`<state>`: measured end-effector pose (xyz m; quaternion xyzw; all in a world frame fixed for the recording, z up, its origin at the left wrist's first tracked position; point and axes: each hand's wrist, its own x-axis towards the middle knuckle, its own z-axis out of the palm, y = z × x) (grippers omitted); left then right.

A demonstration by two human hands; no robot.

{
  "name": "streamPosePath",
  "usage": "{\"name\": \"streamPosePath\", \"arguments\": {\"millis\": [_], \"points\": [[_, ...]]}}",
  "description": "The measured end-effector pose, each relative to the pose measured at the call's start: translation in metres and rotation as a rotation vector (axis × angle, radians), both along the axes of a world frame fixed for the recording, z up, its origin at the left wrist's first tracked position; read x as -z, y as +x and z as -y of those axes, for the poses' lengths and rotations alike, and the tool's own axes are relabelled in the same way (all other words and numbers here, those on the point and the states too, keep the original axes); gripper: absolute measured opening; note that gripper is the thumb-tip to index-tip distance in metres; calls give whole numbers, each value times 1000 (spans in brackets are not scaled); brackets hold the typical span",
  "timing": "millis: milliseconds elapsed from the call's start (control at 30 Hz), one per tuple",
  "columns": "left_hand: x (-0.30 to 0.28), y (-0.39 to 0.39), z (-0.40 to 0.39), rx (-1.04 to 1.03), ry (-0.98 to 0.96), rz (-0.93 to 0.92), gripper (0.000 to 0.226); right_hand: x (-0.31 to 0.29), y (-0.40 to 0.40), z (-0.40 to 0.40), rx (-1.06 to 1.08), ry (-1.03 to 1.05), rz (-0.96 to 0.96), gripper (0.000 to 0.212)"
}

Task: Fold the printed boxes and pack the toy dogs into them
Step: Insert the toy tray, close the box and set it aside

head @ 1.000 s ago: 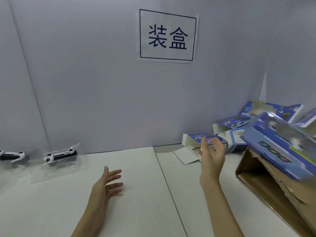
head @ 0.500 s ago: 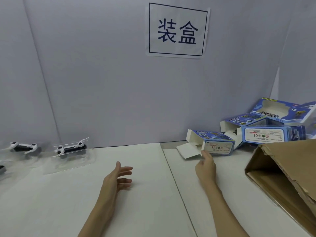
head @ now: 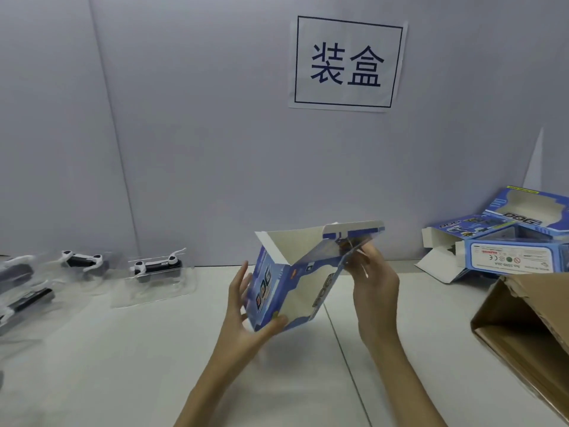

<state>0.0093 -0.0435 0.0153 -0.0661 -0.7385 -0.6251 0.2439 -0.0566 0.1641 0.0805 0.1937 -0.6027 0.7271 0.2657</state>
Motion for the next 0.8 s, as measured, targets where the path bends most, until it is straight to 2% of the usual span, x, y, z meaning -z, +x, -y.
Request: {"name": "streamPosePath", "arguments": {"millis": [100,233,300,400,633,800], "points": [[-12,5,-4,-85,95,-113,87,2,7,15,-114,-4,66,32],[-14,9,2,-173,70,-55,78,0,9,18,-165,-57,142,75],[-17,9,-1,-99,129,-14,83,3,11,21,-147,-56,159,69],[-19,10,-9,31,87,37,93,11,12,27,-152,98,152,52],[-17,11,2,78,97,139,115,14,14,26,-283,278,182,71],[-16,17,3,169,36,145,124,16,16,31,-338,290,235,52]]}}
